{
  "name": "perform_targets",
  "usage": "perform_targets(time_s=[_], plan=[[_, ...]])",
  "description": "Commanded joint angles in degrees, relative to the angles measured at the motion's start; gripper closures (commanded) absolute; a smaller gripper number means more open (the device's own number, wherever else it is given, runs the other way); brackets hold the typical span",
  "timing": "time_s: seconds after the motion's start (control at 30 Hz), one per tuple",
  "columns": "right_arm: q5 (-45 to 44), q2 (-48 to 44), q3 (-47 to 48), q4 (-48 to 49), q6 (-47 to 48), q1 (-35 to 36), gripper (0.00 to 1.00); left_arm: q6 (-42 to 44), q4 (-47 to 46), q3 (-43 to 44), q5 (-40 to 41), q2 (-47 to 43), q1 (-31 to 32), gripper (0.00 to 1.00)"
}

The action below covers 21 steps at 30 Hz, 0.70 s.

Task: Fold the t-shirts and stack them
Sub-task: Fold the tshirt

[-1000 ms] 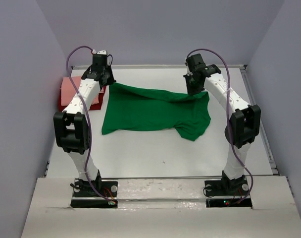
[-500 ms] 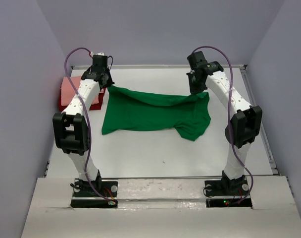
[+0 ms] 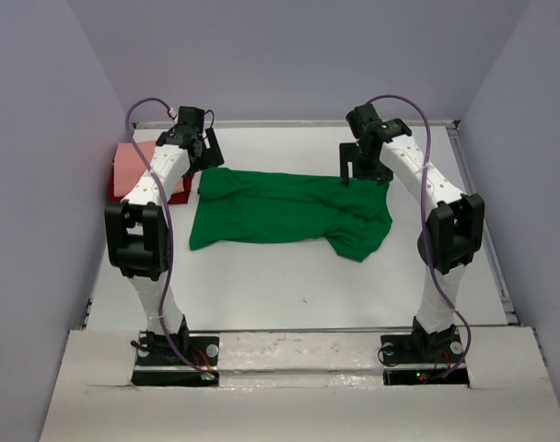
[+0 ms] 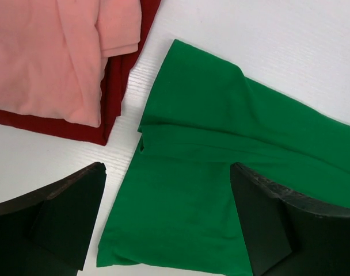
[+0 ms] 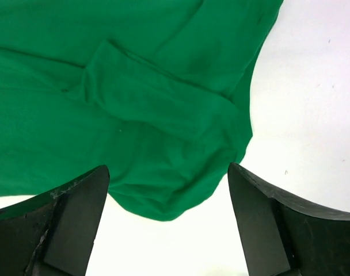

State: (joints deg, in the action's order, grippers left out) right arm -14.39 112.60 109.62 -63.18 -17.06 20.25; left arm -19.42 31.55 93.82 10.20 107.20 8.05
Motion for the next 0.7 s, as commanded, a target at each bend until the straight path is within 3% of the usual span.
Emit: perform_targets(time_s=[0.0,0.13,0.33,0.5,0.67], plan=[[-1.9,-4.7,-2.8,1.3,-3.7,0.1,0.09,-2.0,0.4,-0.7,2.0,-4.4,0.1,0.01],[-2.6,-10.7,-6.7,3.0,-4.7,0.1,0.09,-1.2,1.1,0.0,3.4,-6.4,0.1,0.01],[8.4,-20.6,-19.0,8.8,-7.4,0.1,0.1,0.2,4.5,-0.6,1.3,-10.0,0.2,0.01],[12.6,-35.2,-34.8,14.4,-10.0,0.1,0.05,0.7,2.5,-12.0,-3.6,-17.2,0.3,0.01],[20.1,-41.1,-46.1,18.6,-13.1,0.1,0.05,0.8,-1.8,-25.0,-9.9,-20.2,-0.6,0.01]])
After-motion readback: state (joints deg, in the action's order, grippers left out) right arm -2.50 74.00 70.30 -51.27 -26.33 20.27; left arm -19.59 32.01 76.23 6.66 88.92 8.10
